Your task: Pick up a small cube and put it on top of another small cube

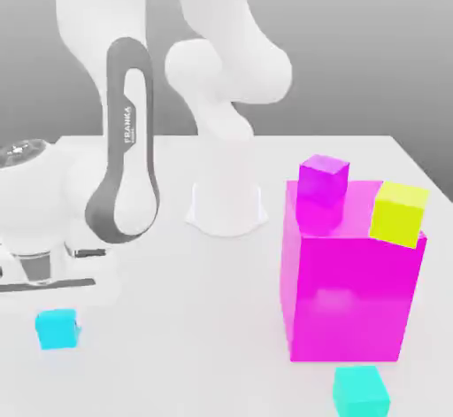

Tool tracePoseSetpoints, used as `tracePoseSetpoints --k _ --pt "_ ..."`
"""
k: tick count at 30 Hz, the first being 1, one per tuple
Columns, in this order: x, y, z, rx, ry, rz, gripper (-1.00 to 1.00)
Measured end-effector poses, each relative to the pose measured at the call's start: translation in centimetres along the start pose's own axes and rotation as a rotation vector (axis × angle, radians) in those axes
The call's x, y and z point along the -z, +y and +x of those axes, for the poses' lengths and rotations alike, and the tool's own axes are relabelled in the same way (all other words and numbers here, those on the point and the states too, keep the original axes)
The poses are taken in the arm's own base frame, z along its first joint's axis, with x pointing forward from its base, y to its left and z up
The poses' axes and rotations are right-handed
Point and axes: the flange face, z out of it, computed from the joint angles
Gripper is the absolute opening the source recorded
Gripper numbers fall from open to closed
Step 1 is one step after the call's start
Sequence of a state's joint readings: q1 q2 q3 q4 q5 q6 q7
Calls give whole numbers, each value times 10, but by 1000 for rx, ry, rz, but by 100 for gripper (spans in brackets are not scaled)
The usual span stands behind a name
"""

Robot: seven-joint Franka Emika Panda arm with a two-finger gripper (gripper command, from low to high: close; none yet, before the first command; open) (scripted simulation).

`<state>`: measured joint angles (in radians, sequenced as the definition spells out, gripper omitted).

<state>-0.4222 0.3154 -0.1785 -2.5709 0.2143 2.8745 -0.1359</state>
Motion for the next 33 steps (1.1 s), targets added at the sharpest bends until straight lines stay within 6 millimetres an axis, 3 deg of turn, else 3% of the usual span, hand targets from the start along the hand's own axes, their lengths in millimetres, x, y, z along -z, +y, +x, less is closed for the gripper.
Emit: tracePoseSetpoints --k 3,4,10,16,20,25,30,33 --pt "33 0 -1 1 0 0 -100" --pt "35 -10 -1 50 -15 -2 -100" --pt "49 -130 12 574 6 -45 -100" --pt "67 -259 -10 1098 68 -101 -100" --pt "80 -342 -47 1446 121 -148 -100" --pt "96 -435 -114 1881 195 -217 -100" --pt "98 -507 -189 2315 232 -289 -100" --pt "92 -538 -232 2576 217 -321 -100"
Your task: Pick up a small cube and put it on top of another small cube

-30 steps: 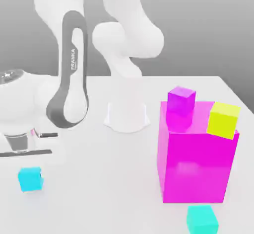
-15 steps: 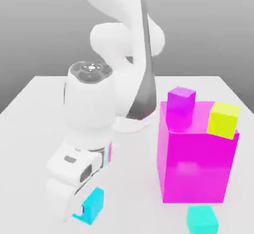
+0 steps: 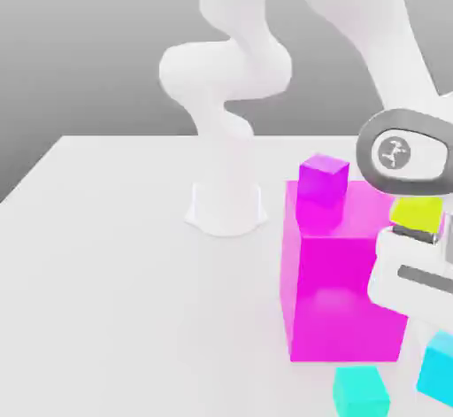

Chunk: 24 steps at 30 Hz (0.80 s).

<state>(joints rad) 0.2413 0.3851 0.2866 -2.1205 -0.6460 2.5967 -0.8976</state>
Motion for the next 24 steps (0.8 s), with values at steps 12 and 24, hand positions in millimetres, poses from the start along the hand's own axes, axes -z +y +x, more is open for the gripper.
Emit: tracePoseSetpoints --k 12,24 --pt "2 -25 34 634 142 121 -100" --pt "9 -58 -108 598 241 155 -100"
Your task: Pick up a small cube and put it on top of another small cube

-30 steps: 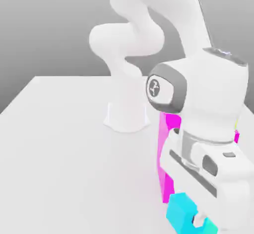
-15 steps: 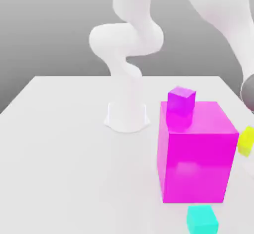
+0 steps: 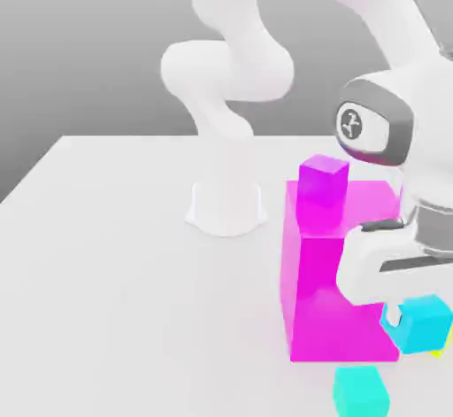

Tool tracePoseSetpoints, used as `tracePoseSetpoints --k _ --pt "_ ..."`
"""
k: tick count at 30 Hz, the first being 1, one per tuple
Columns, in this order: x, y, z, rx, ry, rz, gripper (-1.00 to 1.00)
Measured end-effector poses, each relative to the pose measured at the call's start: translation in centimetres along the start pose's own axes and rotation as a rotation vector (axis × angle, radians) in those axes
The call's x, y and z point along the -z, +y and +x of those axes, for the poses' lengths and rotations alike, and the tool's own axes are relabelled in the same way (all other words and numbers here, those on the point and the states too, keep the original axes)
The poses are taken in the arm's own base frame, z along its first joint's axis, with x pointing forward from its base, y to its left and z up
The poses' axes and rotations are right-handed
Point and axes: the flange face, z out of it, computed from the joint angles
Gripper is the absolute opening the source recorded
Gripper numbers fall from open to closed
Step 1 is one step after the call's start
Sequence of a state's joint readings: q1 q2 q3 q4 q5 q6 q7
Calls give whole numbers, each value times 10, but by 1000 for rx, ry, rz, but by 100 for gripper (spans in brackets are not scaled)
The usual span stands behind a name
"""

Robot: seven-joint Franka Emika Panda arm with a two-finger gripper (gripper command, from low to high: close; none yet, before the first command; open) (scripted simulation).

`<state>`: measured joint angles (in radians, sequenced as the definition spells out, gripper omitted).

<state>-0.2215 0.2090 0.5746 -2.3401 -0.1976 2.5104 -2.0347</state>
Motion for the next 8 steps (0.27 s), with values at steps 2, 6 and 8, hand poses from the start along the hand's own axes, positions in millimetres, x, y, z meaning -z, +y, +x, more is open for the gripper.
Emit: tracePoseSetpoints --k 2,6,8 --pt "-27 -5 -6 -5 3 2 -100" --pt "-68 -7 -6 -5 4 2 100" --pt "-68 -7 -6 -5 4 2 100"
